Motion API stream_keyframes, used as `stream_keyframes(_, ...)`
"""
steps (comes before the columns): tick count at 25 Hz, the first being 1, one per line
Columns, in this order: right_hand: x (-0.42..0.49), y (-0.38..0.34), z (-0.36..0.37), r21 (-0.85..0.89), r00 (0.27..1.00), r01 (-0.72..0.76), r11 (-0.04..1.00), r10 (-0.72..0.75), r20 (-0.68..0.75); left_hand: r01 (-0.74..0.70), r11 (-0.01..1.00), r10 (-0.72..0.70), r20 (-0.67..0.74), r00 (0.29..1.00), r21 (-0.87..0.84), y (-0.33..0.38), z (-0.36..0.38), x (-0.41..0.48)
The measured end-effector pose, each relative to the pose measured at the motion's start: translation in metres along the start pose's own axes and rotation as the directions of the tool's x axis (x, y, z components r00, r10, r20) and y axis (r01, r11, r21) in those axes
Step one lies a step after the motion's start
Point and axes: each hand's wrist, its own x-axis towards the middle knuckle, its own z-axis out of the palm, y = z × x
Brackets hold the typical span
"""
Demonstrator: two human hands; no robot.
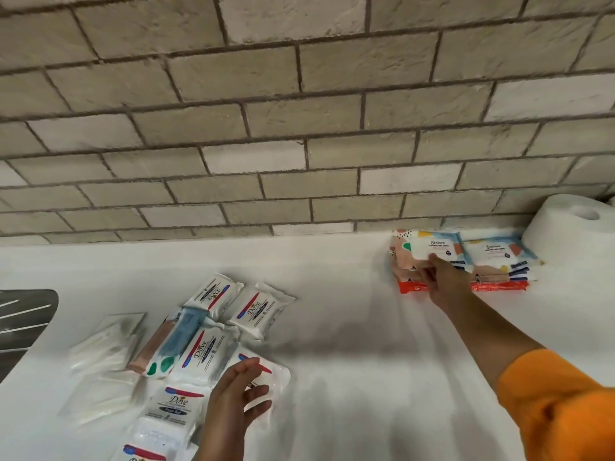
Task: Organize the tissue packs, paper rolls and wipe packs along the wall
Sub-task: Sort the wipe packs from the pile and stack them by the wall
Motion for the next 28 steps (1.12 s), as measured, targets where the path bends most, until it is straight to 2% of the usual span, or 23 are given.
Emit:
stream_keyframes(5,0.014,0.009,-0.005,-0.075,0.996,0.037,0.996,-0.043,-0.076,-0.003,1.000,0.003,0.009,1.000,0.007,0.004,-0.012,0.010)
stream_keyframes(8,0.014,0.011,-0.004,-0.169,0.988,0.081,0.982,-0.101,-0.115,0.015,1.000,-0.016,0.032,0.999,0.012,0.006,-0.016,0.016)
stream_keyframes(11,0.014,0.008,0.002,-0.277,0.983,0.054,0.959,-0.099,-0.152,0.010,1.000,-0.011,0.050,0.999,0.029,0.010,-0.020,0.019)
stream_keyframes(18,0.011,0.006,0.013,-0.309,0.988,-0.083,0.947,0.038,-0.149,-0.001,0.999,-0.002,0.075,0.997,0.037,0.024,-0.040,0.030)
stream_keyframes(25,-0.081,0.032,0.011,-0.209,0.989,-0.120,0.970,0.100,-0.108,-0.043,0.999,0.042,0.084,0.996,0.010,0.038,-0.072,0.037)
stream_keyframes(28,-0.123,0.065,0.007,-0.307,0.986,-0.169,0.937,0.164,-0.042,-0.046,0.999,0.045,0.089,0.995,0.006,0.039,-0.086,0.039)
